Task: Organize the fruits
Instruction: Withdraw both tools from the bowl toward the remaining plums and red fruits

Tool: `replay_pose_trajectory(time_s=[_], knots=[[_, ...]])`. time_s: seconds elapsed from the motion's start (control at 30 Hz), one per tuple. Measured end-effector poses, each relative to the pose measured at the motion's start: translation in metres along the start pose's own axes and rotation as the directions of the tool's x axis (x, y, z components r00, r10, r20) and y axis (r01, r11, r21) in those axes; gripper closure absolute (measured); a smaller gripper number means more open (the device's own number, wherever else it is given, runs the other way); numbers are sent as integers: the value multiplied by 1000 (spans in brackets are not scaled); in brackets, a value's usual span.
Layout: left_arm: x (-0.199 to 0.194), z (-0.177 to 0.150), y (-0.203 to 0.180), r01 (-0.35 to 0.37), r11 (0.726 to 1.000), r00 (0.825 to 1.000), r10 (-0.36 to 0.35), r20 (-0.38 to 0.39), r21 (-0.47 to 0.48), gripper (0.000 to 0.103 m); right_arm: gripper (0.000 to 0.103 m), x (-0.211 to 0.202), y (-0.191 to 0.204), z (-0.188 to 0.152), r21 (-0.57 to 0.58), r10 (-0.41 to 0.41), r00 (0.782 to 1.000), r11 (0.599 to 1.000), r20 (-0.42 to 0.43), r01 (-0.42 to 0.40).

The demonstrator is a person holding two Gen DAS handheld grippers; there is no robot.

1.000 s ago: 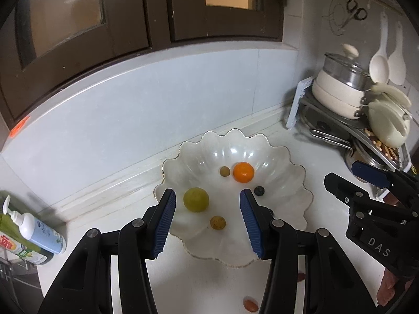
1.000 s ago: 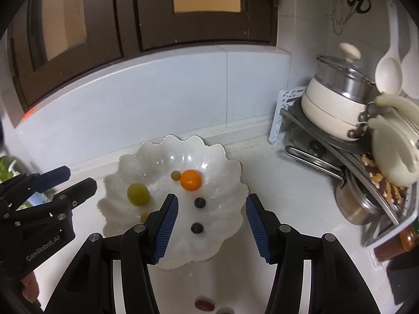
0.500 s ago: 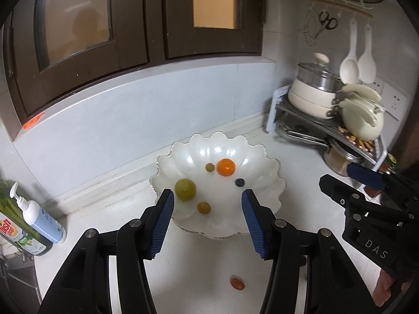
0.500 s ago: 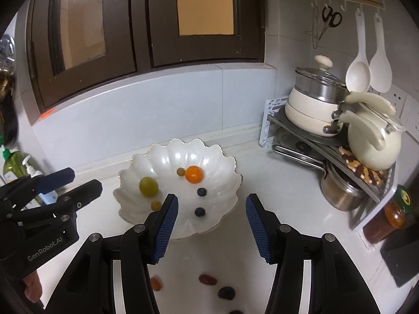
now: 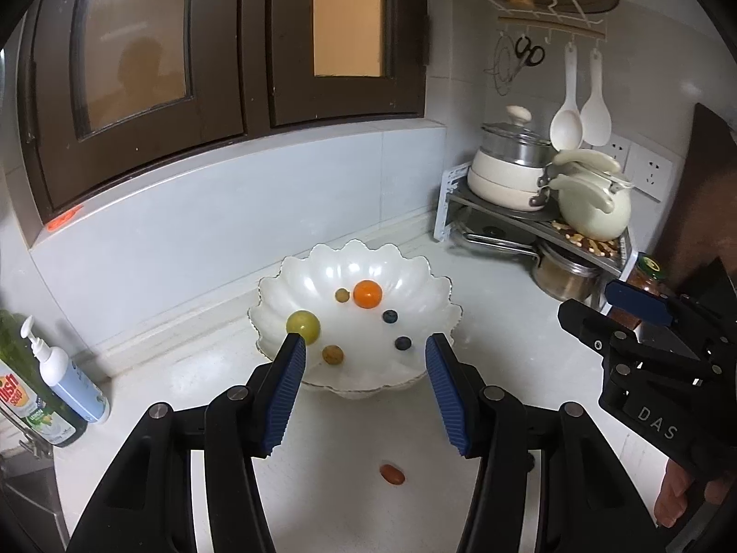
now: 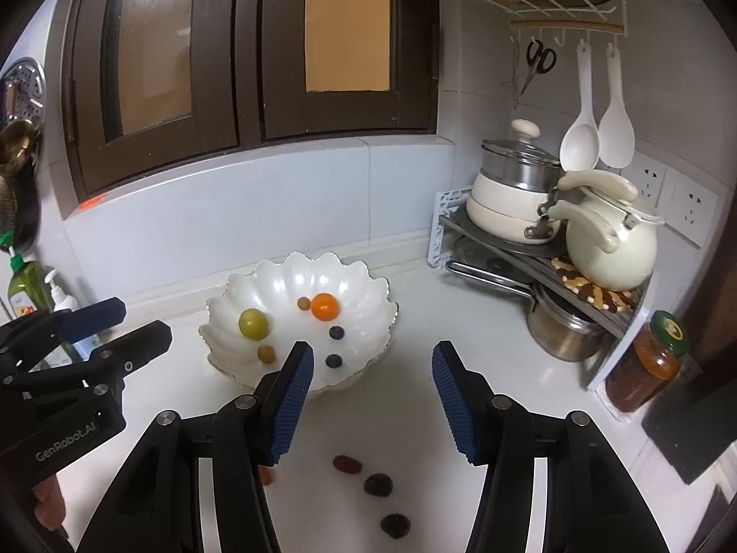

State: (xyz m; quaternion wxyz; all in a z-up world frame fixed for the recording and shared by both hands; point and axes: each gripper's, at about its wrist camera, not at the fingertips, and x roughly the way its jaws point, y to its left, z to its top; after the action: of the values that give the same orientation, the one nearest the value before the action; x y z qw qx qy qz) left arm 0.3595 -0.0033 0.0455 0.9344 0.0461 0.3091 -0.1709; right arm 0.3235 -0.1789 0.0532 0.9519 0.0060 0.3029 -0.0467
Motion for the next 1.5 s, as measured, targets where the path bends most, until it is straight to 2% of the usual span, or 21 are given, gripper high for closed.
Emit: replay_pose_trajectory(time_s=[0.3, 0.5, 0.63, 1.0, 1.13, 1.5], knots=[[-23, -17, -9, 13, 999, 999, -14, 35, 32, 48, 48, -19, -2, -22, 24, 3, 1000, 1000, 3, -3], [-28, -35, -16, 27, 997, 999, -29, 21, 71, 48, 48, -30, -4, -44, 36, -28, 1000, 999, -1, 28], [-32, -48, -16, 49, 997, 999, -50, 10, 64, 48, 48, -35, -5, -57, 44, -34, 999, 998, -13, 34], [-37, -75, -23, 51, 994, 999, -51, 1, 101, 48, 48, -46, -1, -85, 61, -77, 997, 995, 1, 77], [-33, -85, -25, 59, 992, 998, -59, -8, 114, 48, 48, -42, -2, -97, 72, -79, 997, 994, -24, 81], [-14, -105, -26, 29, 992, 999, -23, -45, 125, 48, 48, -24, -4, -119, 87, -92, 991, 991, -96, 100]])
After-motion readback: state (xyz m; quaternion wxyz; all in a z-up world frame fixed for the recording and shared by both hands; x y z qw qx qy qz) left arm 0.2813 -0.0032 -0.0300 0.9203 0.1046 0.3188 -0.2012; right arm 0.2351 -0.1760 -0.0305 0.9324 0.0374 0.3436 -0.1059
